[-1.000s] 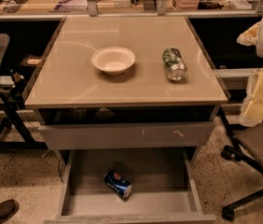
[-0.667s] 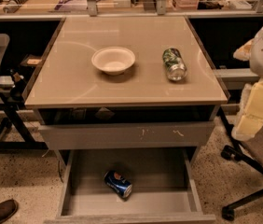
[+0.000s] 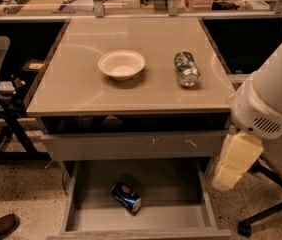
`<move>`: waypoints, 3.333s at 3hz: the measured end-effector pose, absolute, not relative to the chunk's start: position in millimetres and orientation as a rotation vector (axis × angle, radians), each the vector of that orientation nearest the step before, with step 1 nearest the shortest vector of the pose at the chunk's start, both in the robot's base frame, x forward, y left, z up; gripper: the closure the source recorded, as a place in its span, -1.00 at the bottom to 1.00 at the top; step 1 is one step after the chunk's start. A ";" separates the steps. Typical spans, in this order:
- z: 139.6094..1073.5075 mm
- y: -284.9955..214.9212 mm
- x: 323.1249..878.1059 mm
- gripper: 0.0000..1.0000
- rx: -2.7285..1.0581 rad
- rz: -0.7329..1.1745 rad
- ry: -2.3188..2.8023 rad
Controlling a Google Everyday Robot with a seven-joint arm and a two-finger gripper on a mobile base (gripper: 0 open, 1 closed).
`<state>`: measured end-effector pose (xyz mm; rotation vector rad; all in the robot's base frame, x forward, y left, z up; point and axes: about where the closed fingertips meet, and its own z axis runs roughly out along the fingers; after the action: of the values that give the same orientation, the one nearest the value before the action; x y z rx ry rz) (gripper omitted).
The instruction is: Pick pepsi can from middle drawer and place on counter
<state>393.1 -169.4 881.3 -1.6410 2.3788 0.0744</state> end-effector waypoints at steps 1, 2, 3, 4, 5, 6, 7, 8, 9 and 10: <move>844.0 -148.1 375.7 -1.00 -1.657 0.176 2.435; 841.0 -147.2 374.4 -1.00 -1.658 0.193 2.428; 800.1 -134.7 372.2 -1.00 -1.624 0.241 2.466; 753.6 -121.7 377.4 -1.00 -1.539 0.235 2.508; 718.9 -113.6 383.0 -1.00 -1.448 0.229 2.548; 718.9 -113.5 382.8 -1.00 -1.448 0.228 2.548; 691.3 -100.1 371.7 -1.00 -1.419 0.246 2.581; 621.0 -58.7 371.7 -1.00 -1.335 0.320 2.631; 621.0 -58.7 371.7 -1.00 -1.335 0.320 2.631; 602.6 -45.7 370.9 -1.00 -1.290 0.330 2.649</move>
Offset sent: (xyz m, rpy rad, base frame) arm -0.0137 0.0189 -0.0311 0.0219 0.0724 -0.0023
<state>370.9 -45.7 602.6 -1.2899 2.6494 0.3295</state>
